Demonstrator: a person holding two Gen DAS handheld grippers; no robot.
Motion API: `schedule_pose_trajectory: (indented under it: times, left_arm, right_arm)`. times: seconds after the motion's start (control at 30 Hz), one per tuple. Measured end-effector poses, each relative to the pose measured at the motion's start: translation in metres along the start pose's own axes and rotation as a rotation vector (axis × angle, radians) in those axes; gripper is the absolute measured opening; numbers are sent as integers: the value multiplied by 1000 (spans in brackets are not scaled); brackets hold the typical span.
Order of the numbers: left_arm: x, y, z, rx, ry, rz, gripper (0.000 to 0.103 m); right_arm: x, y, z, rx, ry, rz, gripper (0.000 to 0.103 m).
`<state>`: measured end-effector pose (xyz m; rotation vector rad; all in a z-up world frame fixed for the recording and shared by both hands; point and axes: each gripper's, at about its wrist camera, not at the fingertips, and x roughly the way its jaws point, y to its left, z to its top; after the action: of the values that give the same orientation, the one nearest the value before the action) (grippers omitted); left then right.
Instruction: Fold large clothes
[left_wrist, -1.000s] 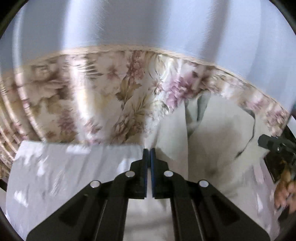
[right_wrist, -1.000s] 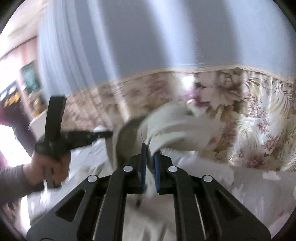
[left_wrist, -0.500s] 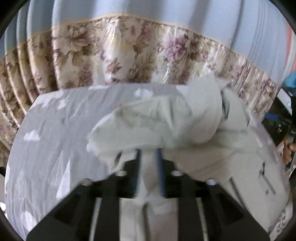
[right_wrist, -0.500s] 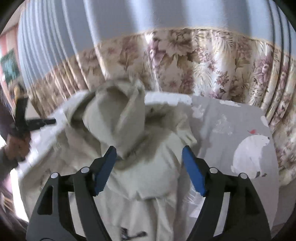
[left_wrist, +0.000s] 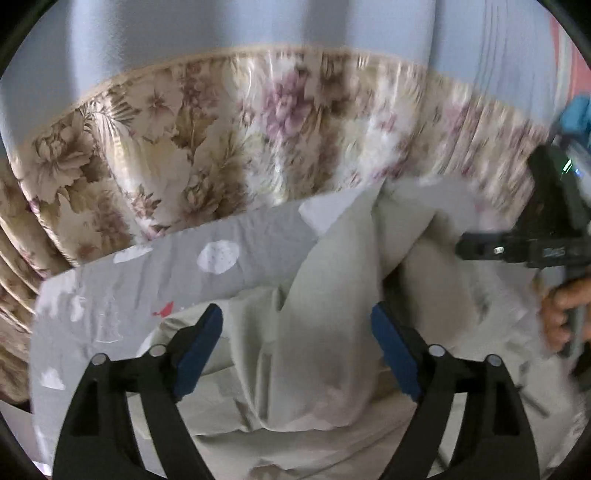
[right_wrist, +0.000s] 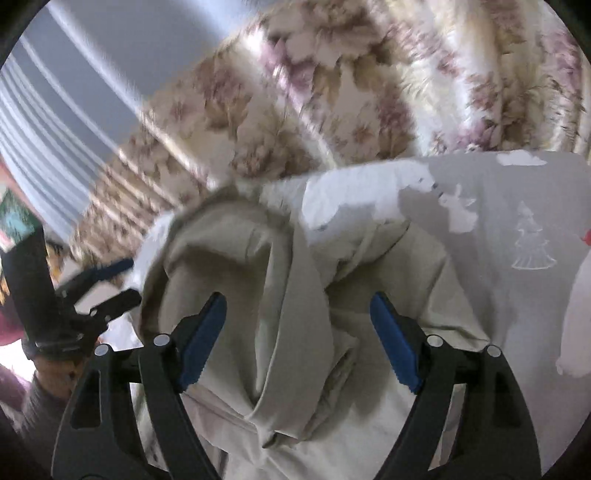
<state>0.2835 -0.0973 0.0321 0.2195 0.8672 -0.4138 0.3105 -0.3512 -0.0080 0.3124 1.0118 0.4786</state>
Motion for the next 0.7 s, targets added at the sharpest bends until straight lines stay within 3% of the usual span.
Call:
schedule_pose_trajectory:
  times: [0.03,0.1,0.17,0.2,0.23,0.3,0.37,0.53,0.6,0.7]
  left_arm:
    - [10,-1,-5,11,23,19,84]
    - [27,0,-11,11,64,66,83]
    - [41,2,-17,16,80,115,58]
    - [46,3,-18,23,85,140,30]
    - [47,7,-17,18,78,179,16]
    - [42,15,-10,7,36,231,11]
    - [29,30,2,-19,-33,299,10]
    - [-16,51,28,-51,-213,374,10]
    - [-36,53,23,-78,-299,345,10]
    - [-48,59,-6,-119,-309,248,13]
  right_arm:
    - [5,3,-2,-17,14,-18,77]
    - [16,8,-5,-47,46,-51,39]
    - [21,13,-7,-72,57,-59,18]
    - [21,16,-9,-97,53,-76,14]
    - [20,24,-8,-143,40,-117,12]
    - [13,36,-3,-215,-10,-218,10]
    - [-1,49,7,-279,-102,-321,9]
    - [-36,87,24,-432,-334,-441,9]
    - [-43,99,18,-492,-405,-500,9]
    - [-49,93,-5,-511,-416,-430,10]
